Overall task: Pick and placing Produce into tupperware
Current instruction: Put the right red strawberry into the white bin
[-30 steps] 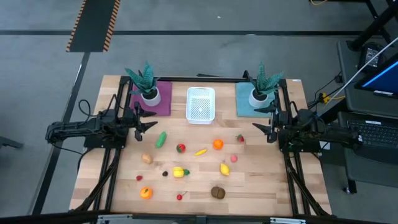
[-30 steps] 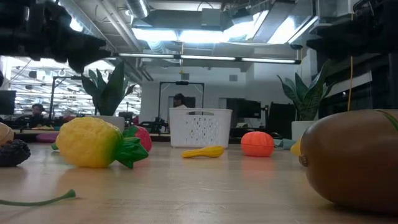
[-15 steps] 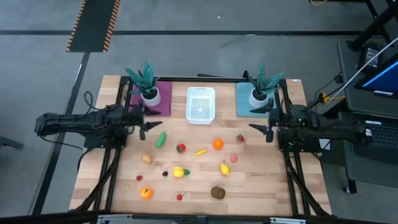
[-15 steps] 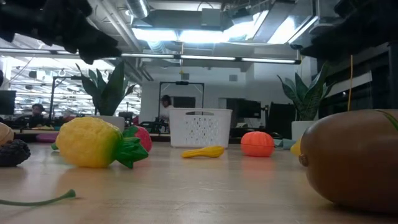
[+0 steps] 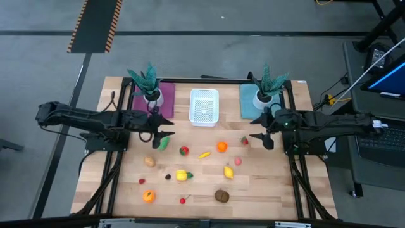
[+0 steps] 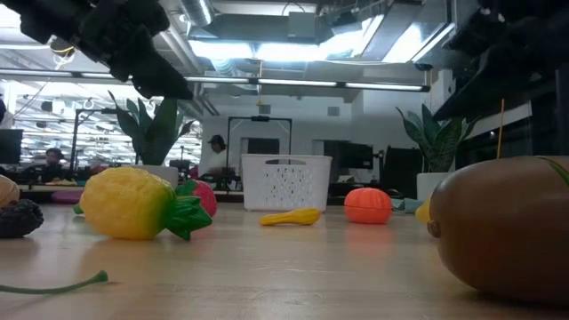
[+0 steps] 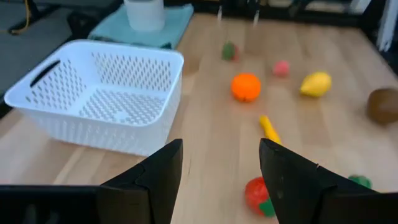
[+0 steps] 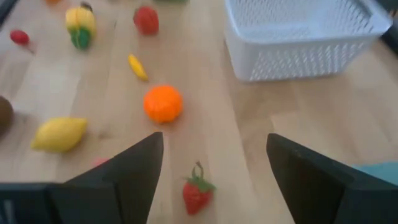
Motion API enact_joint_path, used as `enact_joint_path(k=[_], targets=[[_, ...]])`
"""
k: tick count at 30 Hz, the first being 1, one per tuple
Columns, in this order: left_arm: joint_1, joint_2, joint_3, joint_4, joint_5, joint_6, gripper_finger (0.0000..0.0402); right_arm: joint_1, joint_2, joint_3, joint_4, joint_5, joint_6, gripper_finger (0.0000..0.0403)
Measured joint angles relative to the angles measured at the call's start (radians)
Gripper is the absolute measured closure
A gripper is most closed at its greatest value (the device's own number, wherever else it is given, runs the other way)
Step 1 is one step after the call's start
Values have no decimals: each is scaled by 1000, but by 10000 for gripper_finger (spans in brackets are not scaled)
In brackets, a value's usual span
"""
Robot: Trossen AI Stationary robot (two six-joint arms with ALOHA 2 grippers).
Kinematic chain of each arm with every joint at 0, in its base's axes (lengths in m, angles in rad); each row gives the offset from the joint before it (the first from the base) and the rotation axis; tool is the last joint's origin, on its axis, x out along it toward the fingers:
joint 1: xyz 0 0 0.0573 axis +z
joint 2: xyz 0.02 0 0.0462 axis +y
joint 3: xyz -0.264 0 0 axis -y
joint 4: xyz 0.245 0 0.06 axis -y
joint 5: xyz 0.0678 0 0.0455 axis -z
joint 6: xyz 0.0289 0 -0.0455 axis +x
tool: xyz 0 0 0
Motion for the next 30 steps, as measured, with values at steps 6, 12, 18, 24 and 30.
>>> enact_joint_path(k=[6, 12, 18, 24, 30], targets=[[-16, 69, 5, -4, -25, -32, 198, 11, 91, 0, -2, 3, 60, 137], [-16, 93, 5, -3, -46, -27, 198, 11, 135, 0, -1, 3, 68, 138], [-16, 95, 5, -3, -46, -25, 198, 11, 144, 0, 38, 13, 145, 138], [-16, 95, 5, -3, -46, -22, 198, 11, 140, 0, 40, 41, 153, 138], [-16, 95, 5, -3, -46, -20, 198, 15, 140, 0, 45, 19, 197, 138]])
